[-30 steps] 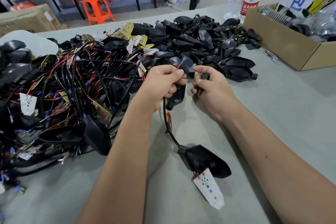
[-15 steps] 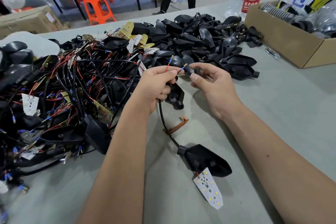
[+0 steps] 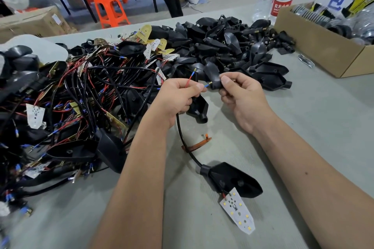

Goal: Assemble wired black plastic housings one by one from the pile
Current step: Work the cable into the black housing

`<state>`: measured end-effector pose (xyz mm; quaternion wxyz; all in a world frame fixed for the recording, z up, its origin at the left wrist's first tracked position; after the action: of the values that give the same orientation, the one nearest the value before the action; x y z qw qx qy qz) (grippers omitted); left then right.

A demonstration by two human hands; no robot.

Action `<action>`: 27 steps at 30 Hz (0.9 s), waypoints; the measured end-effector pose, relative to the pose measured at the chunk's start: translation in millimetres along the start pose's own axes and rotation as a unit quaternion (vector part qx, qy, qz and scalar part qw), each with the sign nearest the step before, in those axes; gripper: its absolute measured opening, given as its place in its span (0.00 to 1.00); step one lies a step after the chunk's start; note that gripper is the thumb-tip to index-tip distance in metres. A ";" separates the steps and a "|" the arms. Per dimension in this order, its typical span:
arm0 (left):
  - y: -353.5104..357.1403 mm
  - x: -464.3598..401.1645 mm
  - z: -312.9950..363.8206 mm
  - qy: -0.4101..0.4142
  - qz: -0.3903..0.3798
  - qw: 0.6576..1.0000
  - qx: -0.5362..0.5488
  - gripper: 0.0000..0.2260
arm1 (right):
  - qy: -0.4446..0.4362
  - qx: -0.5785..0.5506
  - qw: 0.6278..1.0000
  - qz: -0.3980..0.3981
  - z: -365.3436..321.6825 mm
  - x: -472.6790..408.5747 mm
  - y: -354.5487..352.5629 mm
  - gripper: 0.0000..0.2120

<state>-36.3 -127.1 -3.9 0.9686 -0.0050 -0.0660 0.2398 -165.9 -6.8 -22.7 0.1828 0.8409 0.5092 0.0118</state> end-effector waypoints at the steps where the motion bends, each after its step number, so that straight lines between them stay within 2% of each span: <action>1: -0.3 -0.3 -0.3 -0.003 -0.003 1.000 -0.006 0.09 | -0.003 0.003 1.000 0.004 0.1 0.1 0.3 0.03; 9: -1.1 -1.2 -2.3 -0.012 -0.004 1.000 -0.028 0.07 | -0.028 0.014 0.998 0.054 1.1 0.1 -2.4 0.02; 14: -0.5 -0.2 -1.8 -0.019 0.010 0.999 -0.039 0.06 | -0.025 0.046 0.998 0.038 0.8 1.5 -0.7 0.01; 22: 8.6 0.9 2.9 -0.022 0.015 0.996 -0.080 0.06 | -0.015 0.091 0.994 0.055 0.7 2.9 2.6 0.02; 27: 18.5 -0.9 4.5 -0.004 0.039 0.998 -0.042 0.07 | -0.028 0.084 0.994 0.055 -0.6 3.2 2.9 0.03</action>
<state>-46.3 -111.3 -0.3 0.9572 -0.0474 -0.0797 0.2743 -161.9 -5.1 -21.7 0.1245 0.8803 0.4557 -0.0449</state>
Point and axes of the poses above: each hand's wrist, its own x-axis away from the middle knuckle, its own y-axis out of the palm, z = x × y, the point moved 3 cm from there along -x, towards the middle knuckle, and after that the axes turned 15 degrees about -z, right-handed, at the moved point
